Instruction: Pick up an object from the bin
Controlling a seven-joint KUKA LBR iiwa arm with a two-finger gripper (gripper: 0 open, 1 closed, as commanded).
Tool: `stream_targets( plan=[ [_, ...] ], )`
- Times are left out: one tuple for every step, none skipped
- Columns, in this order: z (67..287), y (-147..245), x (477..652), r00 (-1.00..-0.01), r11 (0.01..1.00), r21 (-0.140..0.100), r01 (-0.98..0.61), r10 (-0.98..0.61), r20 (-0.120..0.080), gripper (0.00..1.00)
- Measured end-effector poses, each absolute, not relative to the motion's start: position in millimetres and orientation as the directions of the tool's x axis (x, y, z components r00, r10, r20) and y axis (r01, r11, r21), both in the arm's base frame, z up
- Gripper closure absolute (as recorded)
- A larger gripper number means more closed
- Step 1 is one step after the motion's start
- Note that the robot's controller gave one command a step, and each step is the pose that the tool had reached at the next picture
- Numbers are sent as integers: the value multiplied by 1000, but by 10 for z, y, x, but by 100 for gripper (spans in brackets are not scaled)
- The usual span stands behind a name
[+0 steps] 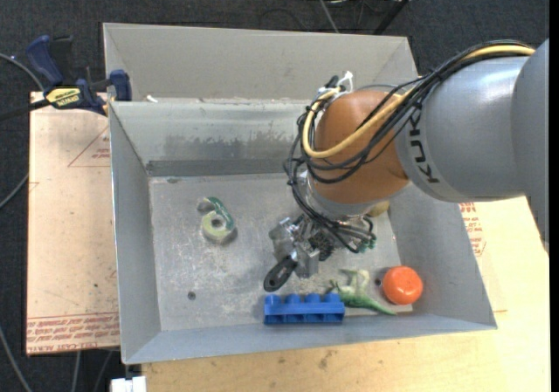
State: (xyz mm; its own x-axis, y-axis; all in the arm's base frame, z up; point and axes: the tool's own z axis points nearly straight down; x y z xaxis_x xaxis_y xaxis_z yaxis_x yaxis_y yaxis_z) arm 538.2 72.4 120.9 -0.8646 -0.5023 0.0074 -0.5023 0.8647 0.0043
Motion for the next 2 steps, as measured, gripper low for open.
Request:
stream_targets(
  plan=[
    [1734,386,5143,-865,865,3,-502,-502,1,100],
    [2138,467,5423,-862,862,0,-508,-508,1,100]
  ],
)
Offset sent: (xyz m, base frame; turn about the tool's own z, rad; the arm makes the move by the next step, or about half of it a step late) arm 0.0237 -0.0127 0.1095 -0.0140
